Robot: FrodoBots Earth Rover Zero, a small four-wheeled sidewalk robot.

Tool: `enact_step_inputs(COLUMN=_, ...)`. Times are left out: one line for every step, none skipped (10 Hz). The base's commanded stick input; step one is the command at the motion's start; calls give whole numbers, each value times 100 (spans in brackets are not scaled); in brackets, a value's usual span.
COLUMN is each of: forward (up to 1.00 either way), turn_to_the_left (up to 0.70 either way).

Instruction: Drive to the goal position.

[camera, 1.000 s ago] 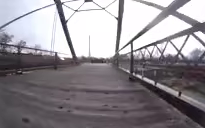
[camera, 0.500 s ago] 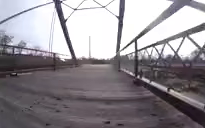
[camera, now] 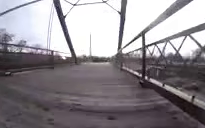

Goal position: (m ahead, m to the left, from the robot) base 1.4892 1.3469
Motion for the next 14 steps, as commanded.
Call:
enact_step_inputs(forward=100, turn_to_the_left=0)
enact_step_inputs(forward=100, turn_to_the_left=0)
enact_step_inputs(forward=100, turn_to_the_left=0)
enact_step_inputs(forward=100, turn_to_the_left=0)
enact_step_inputs(forward=100, turn_to_the_left=0)
enact_step_inputs(forward=100, turn_to_the_left=0)
enact_step_inputs(forward=100, turn_to_the_left=0)
enact_step_inputs(forward=100, turn_to_the_left=0)
enact_step_inputs(forward=100, turn_to_the_left=0)
enact_step_inputs(forward=100, turn_to_the_left=0)
enact_step_inputs(forward=100, turn_to_the_left=0)
enact_step_inputs(forward=100, turn_to_the_left=0)
enact_step_inputs(forward=100, turn_to_the_left=0)
enact_step_inputs(forward=100, turn_to_the_left=0)
